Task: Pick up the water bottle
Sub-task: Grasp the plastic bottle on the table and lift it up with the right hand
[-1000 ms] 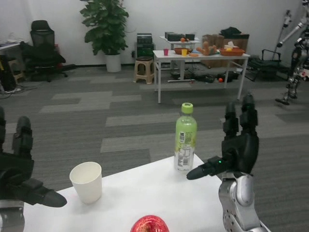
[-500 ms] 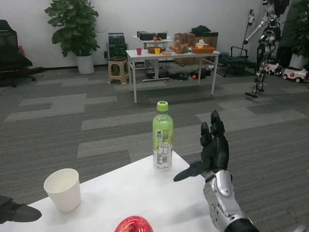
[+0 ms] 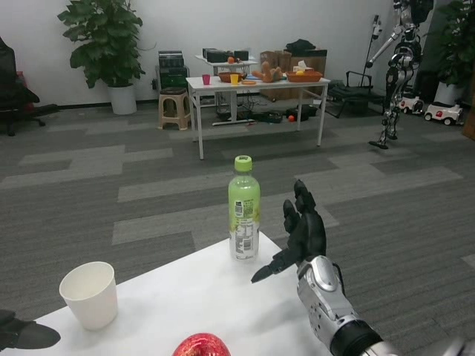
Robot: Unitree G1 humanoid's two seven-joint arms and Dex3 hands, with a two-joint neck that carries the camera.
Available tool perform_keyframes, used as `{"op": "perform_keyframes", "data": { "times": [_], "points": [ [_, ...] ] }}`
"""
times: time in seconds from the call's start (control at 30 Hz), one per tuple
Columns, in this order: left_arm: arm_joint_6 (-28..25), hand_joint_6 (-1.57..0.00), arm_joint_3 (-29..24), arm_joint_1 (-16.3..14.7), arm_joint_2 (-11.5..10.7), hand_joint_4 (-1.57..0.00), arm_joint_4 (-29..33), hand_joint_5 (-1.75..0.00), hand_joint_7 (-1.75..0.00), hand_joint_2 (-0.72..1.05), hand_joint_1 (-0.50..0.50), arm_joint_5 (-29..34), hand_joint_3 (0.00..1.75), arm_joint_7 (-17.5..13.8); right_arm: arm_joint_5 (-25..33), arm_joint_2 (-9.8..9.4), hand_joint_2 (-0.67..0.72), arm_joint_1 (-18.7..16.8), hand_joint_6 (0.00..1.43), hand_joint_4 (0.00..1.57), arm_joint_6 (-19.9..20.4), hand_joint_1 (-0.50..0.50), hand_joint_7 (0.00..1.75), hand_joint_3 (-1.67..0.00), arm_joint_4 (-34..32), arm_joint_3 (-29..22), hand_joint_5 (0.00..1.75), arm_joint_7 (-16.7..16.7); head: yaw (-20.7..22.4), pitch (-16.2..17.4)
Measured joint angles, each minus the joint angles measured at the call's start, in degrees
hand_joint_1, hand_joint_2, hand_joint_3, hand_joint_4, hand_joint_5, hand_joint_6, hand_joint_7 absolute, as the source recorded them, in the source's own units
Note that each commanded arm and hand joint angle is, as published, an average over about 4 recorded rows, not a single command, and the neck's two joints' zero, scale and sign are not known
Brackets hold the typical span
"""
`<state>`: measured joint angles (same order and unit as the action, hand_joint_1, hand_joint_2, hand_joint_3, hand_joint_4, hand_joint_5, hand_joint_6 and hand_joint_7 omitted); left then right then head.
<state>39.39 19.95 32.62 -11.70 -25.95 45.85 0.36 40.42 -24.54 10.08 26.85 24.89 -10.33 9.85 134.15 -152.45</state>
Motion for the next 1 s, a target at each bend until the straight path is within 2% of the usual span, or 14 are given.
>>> {"op": "perform_keyframes", "data": {
  "times": [0.13, 0.27, 0.5, 0.67, 0.8, 1.0],
  "points": [
    [0.0, 0.0, 0.18, 0.0, 0.0, 0.0, -0.12, 0.0, 0.0, -0.72, -0.5, 0.01, 0.09, 0.01, -0.02, 0.0, 0.66, 1.28, 0.0, 0.0, -0.26, -0.46, 0.0, 0.0, 1.23, 1.07, 0.0, -0.05, -1.93, 0.93],
    [0.01, 0.0, 0.45, 0.01, -0.02, 0.0, -0.22, 0.0, 0.0, -0.72, -0.5, 0.03, 0.09, 0.03, -0.19, 0.11, 0.66, 1.97, 0.0, 0.0, -0.5, -0.46, 0.0, 0.0, 2.25, 1.24, 0.0, -0.07, -5.63, 3.91],
    [0.32, 0.0, 0.5, 0.05, 0.3, 0.0, -0.59, 0.0, 0.0, -0.72, -0.5, 0.32, 0.09, 0.13, -2.2, 2.5, 0.66, 5.08, 0.0, 0.0, -1.4, -0.46, 0.0, 0.0, 5.27, 1.24, 0.0, -0.16, -9.87, 8.94],
    [0.88, 0.0, 0.44, 0.04, 0.3, 0.0, -0.69, 0.0, 0.0, -0.72, -0.5, 0.6, 0.09, 0.3, -2.27, 2.8, 0.66, 5.55, 0.0, 0.0, -1.45, -0.46, 0.0, 0.0, 6.28, 1.15, 0.0, -0.27, -11.72, 12.54],
    [1.36, 0.0, 0.26, 0.04, 0.3, 0.0, -0.72, 0.0, 0.0, -0.72, -0.5, 0.62, 0.09, 0.68, -2.27, 2.8, 0.66, 5.55, 0.0, 0.0, -1.45, -0.46, 0.0, 0.0, 6.3, 0.83, 0.0, -0.27, -13.36, 13.4],
    [1.38, 0.0, 0.08, 0.04, 0.28, 0.0, -0.73, 0.0, 0.0, -0.72, -0.5, 0.63, 0.09, 0.83, -2.35, 2.9, 0.66, 5.91, 0.0, 0.0, -1.35, -0.46, 0.0, 0.0, 6.86, 0.76, 0.0, -0.27, -14.0, 12.68]
  ]
}}
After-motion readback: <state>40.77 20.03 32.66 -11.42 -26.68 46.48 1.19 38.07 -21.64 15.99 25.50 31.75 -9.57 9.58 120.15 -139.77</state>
